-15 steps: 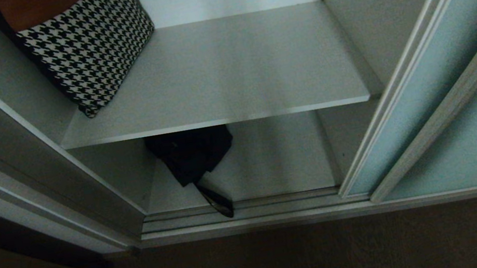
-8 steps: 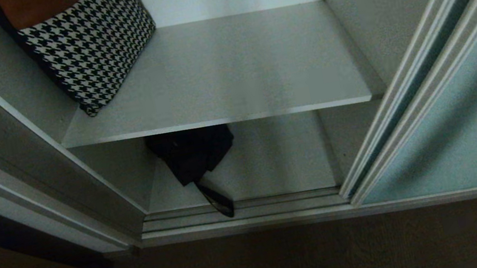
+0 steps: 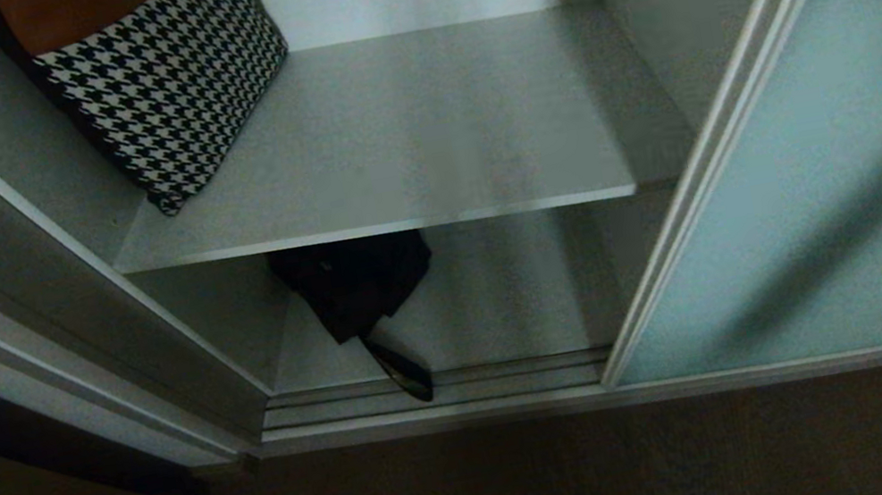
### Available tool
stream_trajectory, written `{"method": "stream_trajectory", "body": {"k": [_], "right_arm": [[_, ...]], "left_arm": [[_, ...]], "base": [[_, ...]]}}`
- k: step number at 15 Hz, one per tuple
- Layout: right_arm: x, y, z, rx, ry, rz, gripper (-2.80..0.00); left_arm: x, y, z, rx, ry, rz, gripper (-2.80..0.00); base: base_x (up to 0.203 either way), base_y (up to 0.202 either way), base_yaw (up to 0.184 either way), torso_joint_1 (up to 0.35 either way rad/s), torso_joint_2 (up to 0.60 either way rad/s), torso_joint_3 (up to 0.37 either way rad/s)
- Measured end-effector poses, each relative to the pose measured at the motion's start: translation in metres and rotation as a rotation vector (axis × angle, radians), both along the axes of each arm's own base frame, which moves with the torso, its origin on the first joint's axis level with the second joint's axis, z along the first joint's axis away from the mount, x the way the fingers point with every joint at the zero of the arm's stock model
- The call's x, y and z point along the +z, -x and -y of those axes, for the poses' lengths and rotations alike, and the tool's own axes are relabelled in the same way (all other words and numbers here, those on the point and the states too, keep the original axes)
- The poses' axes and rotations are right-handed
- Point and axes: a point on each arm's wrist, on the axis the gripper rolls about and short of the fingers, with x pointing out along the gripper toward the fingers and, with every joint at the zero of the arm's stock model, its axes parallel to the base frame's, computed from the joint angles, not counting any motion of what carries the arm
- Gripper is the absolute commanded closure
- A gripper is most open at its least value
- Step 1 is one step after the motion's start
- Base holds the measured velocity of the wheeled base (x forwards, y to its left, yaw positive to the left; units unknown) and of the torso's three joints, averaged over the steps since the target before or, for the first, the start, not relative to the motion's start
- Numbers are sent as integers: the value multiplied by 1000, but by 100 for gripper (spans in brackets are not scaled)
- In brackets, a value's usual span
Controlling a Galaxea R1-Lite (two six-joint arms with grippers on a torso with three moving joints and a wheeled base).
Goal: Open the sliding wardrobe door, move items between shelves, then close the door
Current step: Close the door
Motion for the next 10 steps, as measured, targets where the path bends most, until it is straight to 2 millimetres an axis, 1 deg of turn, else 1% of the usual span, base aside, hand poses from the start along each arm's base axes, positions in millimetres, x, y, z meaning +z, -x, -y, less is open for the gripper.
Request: {"method": "stream_trajectory", "body": {"k": [1, 3, 5, 10], "right_arm": [[-2, 1, -6, 4, -3, -8, 0], [-4, 8, -8, 12, -11, -18, 0], [-7, 18, -7, -9, -10, -63, 0], [-21, 48, 2, -127, 32, -259, 0]], "left_arm": [[0, 0, 0, 0, 0, 0, 0], [0, 0, 0, 0, 0, 0, 0], [0, 0, 0, 1, 0, 0, 0], [0, 0, 0, 0, 0, 0, 0]], "base": [[0, 0, 0, 0, 0, 0], [0, 0, 0, 0, 0, 0], [0, 0, 0, 0, 0, 0], [0, 0, 0, 0, 0, 0]]}}
